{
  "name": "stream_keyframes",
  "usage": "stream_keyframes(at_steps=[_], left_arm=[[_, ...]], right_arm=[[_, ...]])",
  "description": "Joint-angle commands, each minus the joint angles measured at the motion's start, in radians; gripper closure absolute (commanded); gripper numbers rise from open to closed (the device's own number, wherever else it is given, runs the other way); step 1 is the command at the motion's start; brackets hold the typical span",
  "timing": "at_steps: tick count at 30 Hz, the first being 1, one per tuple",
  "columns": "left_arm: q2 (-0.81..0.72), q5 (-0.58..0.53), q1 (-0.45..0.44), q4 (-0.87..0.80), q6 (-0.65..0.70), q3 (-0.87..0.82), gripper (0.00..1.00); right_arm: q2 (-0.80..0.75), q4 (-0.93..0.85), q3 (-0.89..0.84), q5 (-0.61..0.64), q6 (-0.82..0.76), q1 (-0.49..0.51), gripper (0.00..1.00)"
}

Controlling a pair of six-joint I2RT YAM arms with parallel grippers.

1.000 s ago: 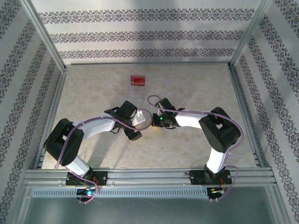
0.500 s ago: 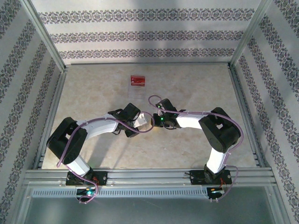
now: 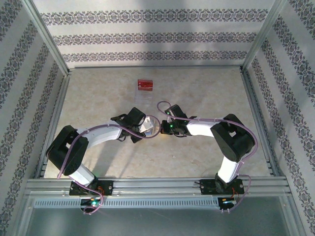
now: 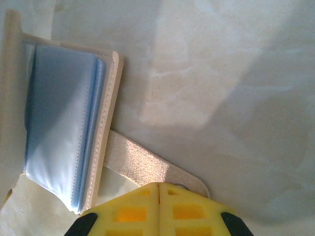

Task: Put the credit cards into the card holder
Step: Open the card holder at the center of the table.

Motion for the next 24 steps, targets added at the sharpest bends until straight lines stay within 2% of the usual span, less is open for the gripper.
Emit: stream_keyframes(at_steps=[1, 8, 14, 21, 24], left_arm=[[-0.032, 0.044, 0.019, 0.017, -0.030, -0.017, 1.00], [-0.044, 0.063, 0.020, 0.017, -0.022, -0.026, 1.00], [-0.052, 0.069, 0.022, 0.019, -0.018, -0.032, 1.00], [-0.057, 0.083, 0.028, 0.015, -0.022, -0.032, 1.00], [-0.063, 0.088, 0.033, 0.016, -0.027, -0.035, 1.00]], right_arm=[[-0.032, -0.039, -0.007, -0.003, 0.020, 0.000, 0.93], [-0.056, -0.022, 0.054, -0.062, 0.058, 0.009, 0.83], [-0.050, 0.013, 0.090, -0.110, 0.088, 0.009, 0.82], [0.046, 0.094, 0.123, -0.180, 0.142, 0.014, 0.95], [0.086, 0.119, 0.142, -0.196, 0.159, 0.025, 0.96]])
